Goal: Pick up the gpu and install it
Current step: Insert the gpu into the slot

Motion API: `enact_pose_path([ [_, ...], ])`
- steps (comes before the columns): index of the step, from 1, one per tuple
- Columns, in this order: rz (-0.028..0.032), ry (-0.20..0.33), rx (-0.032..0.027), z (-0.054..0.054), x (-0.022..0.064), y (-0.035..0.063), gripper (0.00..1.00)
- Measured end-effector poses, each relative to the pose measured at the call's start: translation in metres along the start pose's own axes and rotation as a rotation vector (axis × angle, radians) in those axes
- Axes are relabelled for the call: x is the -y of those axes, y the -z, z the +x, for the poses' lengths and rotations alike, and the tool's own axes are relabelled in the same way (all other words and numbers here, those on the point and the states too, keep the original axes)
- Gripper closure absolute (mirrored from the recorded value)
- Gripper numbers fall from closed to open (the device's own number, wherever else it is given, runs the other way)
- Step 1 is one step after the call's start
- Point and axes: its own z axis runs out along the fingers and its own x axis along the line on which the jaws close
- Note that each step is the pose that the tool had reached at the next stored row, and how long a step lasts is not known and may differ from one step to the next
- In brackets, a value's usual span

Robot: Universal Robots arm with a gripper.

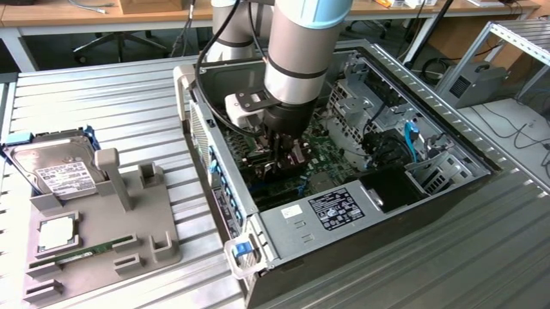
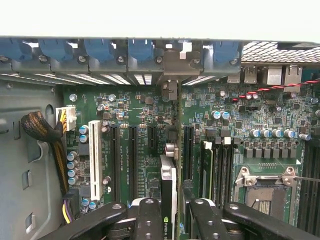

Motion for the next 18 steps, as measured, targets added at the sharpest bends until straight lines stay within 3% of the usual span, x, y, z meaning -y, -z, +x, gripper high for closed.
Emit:
enact_pose_path([
  [8,0.0001,0.000,0.0019,0.0013,-0.0001,0.0001,0.73],
  [18,0.0002,-0.001,0.0149,0.0020,-0.0004,0.0001,0.73],
])
